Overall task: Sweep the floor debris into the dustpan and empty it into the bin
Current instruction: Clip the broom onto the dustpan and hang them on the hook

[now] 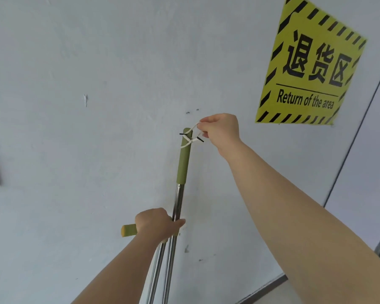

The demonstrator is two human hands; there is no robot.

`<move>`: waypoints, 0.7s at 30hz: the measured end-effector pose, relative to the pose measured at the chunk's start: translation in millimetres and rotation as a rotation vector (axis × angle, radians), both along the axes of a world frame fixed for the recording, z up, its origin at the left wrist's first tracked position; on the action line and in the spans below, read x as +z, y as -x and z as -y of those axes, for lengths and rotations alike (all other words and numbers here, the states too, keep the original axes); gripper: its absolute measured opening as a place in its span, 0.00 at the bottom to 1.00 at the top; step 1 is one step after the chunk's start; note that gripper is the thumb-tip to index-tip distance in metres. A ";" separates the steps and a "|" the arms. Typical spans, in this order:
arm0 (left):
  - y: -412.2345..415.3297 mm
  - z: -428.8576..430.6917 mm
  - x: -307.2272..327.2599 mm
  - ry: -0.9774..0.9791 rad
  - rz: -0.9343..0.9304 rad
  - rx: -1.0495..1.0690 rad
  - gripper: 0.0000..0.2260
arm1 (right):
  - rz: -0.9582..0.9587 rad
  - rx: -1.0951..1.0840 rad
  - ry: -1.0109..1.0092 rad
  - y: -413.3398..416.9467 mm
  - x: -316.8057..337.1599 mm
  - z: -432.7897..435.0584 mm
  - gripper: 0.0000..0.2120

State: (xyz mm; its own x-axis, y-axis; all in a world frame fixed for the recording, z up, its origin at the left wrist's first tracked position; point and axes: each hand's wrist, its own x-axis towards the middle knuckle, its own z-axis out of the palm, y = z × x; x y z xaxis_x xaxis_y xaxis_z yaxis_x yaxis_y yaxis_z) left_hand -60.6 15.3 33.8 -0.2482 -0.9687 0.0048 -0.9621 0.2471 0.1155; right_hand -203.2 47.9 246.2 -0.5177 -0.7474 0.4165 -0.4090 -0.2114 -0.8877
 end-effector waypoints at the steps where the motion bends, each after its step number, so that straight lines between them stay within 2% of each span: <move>1: 2.9 3.4 1.3 -0.005 -0.023 0.012 0.25 | -0.005 0.005 0.005 2.9 2.3 6.0 0.09; 5: 12.8 17.7 8.9 0.009 -0.062 0.037 0.25 | -0.040 0.032 0.015 13.7 11.8 27.2 0.12; 15: 37.7 48.8 26.8 0.057 -0.043 0.051 0.28 | -0.123 -0.071 0.035 33.3 35.5 72.3 0.08; 21: 43.4 60.7 23.9 0.062 -0.055 0.044 0.27 | -0.125 -0.061 0.029 40.6 37.8 89.8 0.12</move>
